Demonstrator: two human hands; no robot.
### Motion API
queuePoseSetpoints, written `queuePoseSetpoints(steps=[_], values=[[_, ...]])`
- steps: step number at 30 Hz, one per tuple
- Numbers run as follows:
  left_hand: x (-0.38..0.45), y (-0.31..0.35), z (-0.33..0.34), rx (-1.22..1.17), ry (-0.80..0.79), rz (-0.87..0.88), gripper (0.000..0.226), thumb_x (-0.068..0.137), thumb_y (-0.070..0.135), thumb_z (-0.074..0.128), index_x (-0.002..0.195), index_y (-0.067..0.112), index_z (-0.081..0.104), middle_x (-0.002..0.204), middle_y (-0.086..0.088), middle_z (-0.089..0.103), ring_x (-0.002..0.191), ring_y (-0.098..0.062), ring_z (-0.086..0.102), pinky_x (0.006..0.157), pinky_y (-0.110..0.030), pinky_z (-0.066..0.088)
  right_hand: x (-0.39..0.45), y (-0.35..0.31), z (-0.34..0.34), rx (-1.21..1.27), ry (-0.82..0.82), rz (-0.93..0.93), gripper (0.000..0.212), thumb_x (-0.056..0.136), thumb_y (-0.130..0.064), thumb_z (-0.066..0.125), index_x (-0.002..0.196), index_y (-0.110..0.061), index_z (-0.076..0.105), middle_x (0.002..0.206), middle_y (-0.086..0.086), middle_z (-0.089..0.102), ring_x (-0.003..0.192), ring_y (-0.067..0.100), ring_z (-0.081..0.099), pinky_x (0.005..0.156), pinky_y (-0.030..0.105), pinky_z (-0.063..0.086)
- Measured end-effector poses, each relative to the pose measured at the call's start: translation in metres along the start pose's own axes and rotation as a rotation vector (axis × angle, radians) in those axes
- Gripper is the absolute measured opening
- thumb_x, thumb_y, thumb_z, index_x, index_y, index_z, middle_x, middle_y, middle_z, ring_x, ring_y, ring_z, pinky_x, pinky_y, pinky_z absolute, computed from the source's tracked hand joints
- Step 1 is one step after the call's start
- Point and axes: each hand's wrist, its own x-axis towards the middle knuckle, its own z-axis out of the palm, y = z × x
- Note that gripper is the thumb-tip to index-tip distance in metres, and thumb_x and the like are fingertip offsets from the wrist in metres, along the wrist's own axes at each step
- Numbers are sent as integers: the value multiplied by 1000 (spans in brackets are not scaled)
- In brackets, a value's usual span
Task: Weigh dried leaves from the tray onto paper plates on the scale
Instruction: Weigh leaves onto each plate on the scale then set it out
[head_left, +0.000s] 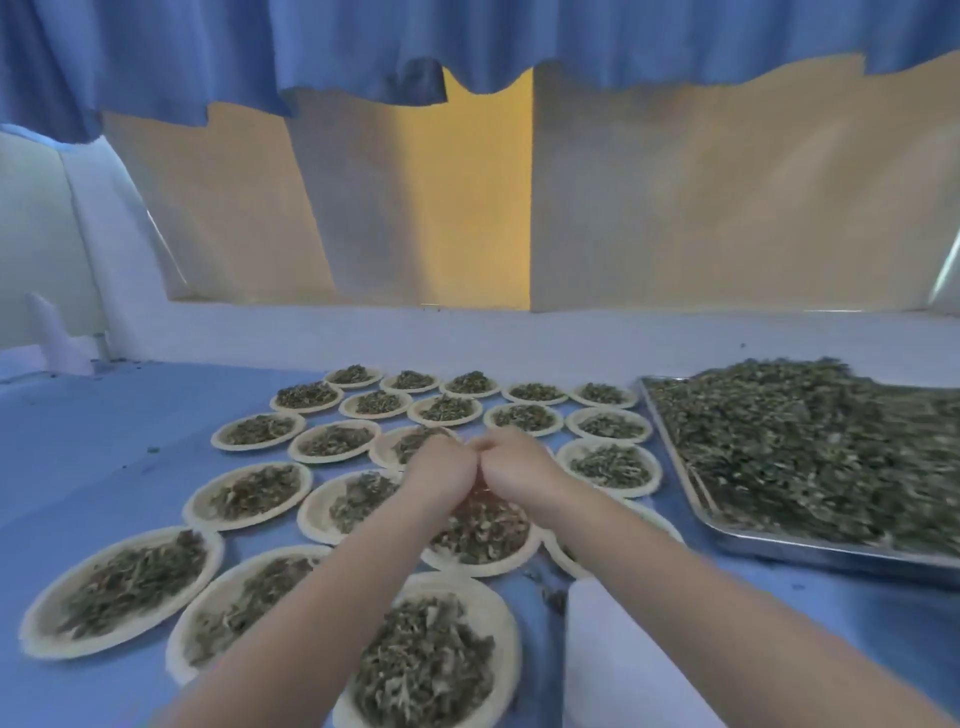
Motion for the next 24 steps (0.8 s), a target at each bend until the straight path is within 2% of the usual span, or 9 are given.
queuePoseSetpoints(steps=[4, 10, 12, 16, 18, 20, 21, 23, 24], values=[[-26, 30, 85, 52, -214, 103, 29, 92, 0, 39, 106, 4, 64, 102, -24, 67, 83, -33, 63, 83, -46, 53, -52, 43, -93, -397, 50, -37, 27, 89, 0, 43, 100, 6, 67, 72, 17, 61, 59, 19, 46, 50, 24, 33], [-52, 86, 206, 81, -375, 190, 20, 83, -4, 43, 87, -1, 63, 85, -25, 66, 79, -35, 63, 77, -49, 53, -117, 94, -206, -690, 111, 66, 32, 93, -3, 41, 112, 2, 66, 89, 19, 66, 69, 22, 49, 54, 27, 38], [-65, 101, 243, 117, -406, 234, 21, 82, -1, 43, 87, 2, 63, 81, -19, 66, 77, -34, 64, 73, -45, 56, -135, 113, -237, -752, 144, 106, 31, 92, -4, 42, 109, 2, 67, 89, 19, 65, 75, 27, 56, 58, 29, 44], [-85, 112, 305, 153, -488, 306, 19, 79, 2, 46, 78, 5, 64, 64, -9, 54, 58, -23, 45, 58, -29, 36, -161, 156, -281, -802, 191, 191, 28, 94, -11, 46, 105, -1, 69, 96, 15, 67, 87, 28, 61, 71, 30, 48], [-94, 113, 330, 196, -510, 338, 21, 85, 7, 47, 67, 9, 57, 58, -5, 48, 53, -21, 39, 53, -26, 29, -170, 184, -297, -824, 210, 223, 28, 95, -17, 47, 105, -4, 70, 102, 13, 69, 95, 28, 62, 81, 32, 52], [-100, 110, 347, 262, -492, 368, 29, 90, 18, 48, 61, 12, 47, 57, -8, 45, 54, -22, 43, 50, -27, 26, -177, 211, -311, -833, 257, 260, 27, 94, -21, 47, 102, -6, 68, 104, 12, 68, 97, 29, 62, 85, 36, 51], [-101, 108, 353, 303, -470, 380, 27, 89, 19, 50, 64, 10, 49, 62, -13, 49, 59, -24, 50, 48, -28, 25, -180, 223, -315, -846, 281, 278, 26, 94, -22, 46, 103, -7, 66, 107, 12, 67, 99, 29, 61, 87, 38, 51], [-103, 106, 358, 376, -430, 397, 14, 83, 12, 51, 69, 9, 50, 73, -17, 54, 71, -29, 56, 47, -29, 26, -186, 242, -324, -850, 317, 288, 31, 96, -24, 44, 116, -11, 63, 119, 10, 62, 108, 29, 57, 93, 41, 48], [-103, 106, 359, 397, -417, 408, 13, 80, 9, 51, 67, 10, 47, 69, -14, 52, 67, -27, 52, 46, -28, 26, -188, 248, -328, -836, 332, 271, 32, 97, -26, 45, 120, -14, 62, 122, 8, 61, 110, 28, 57, 94, 42, 47]])
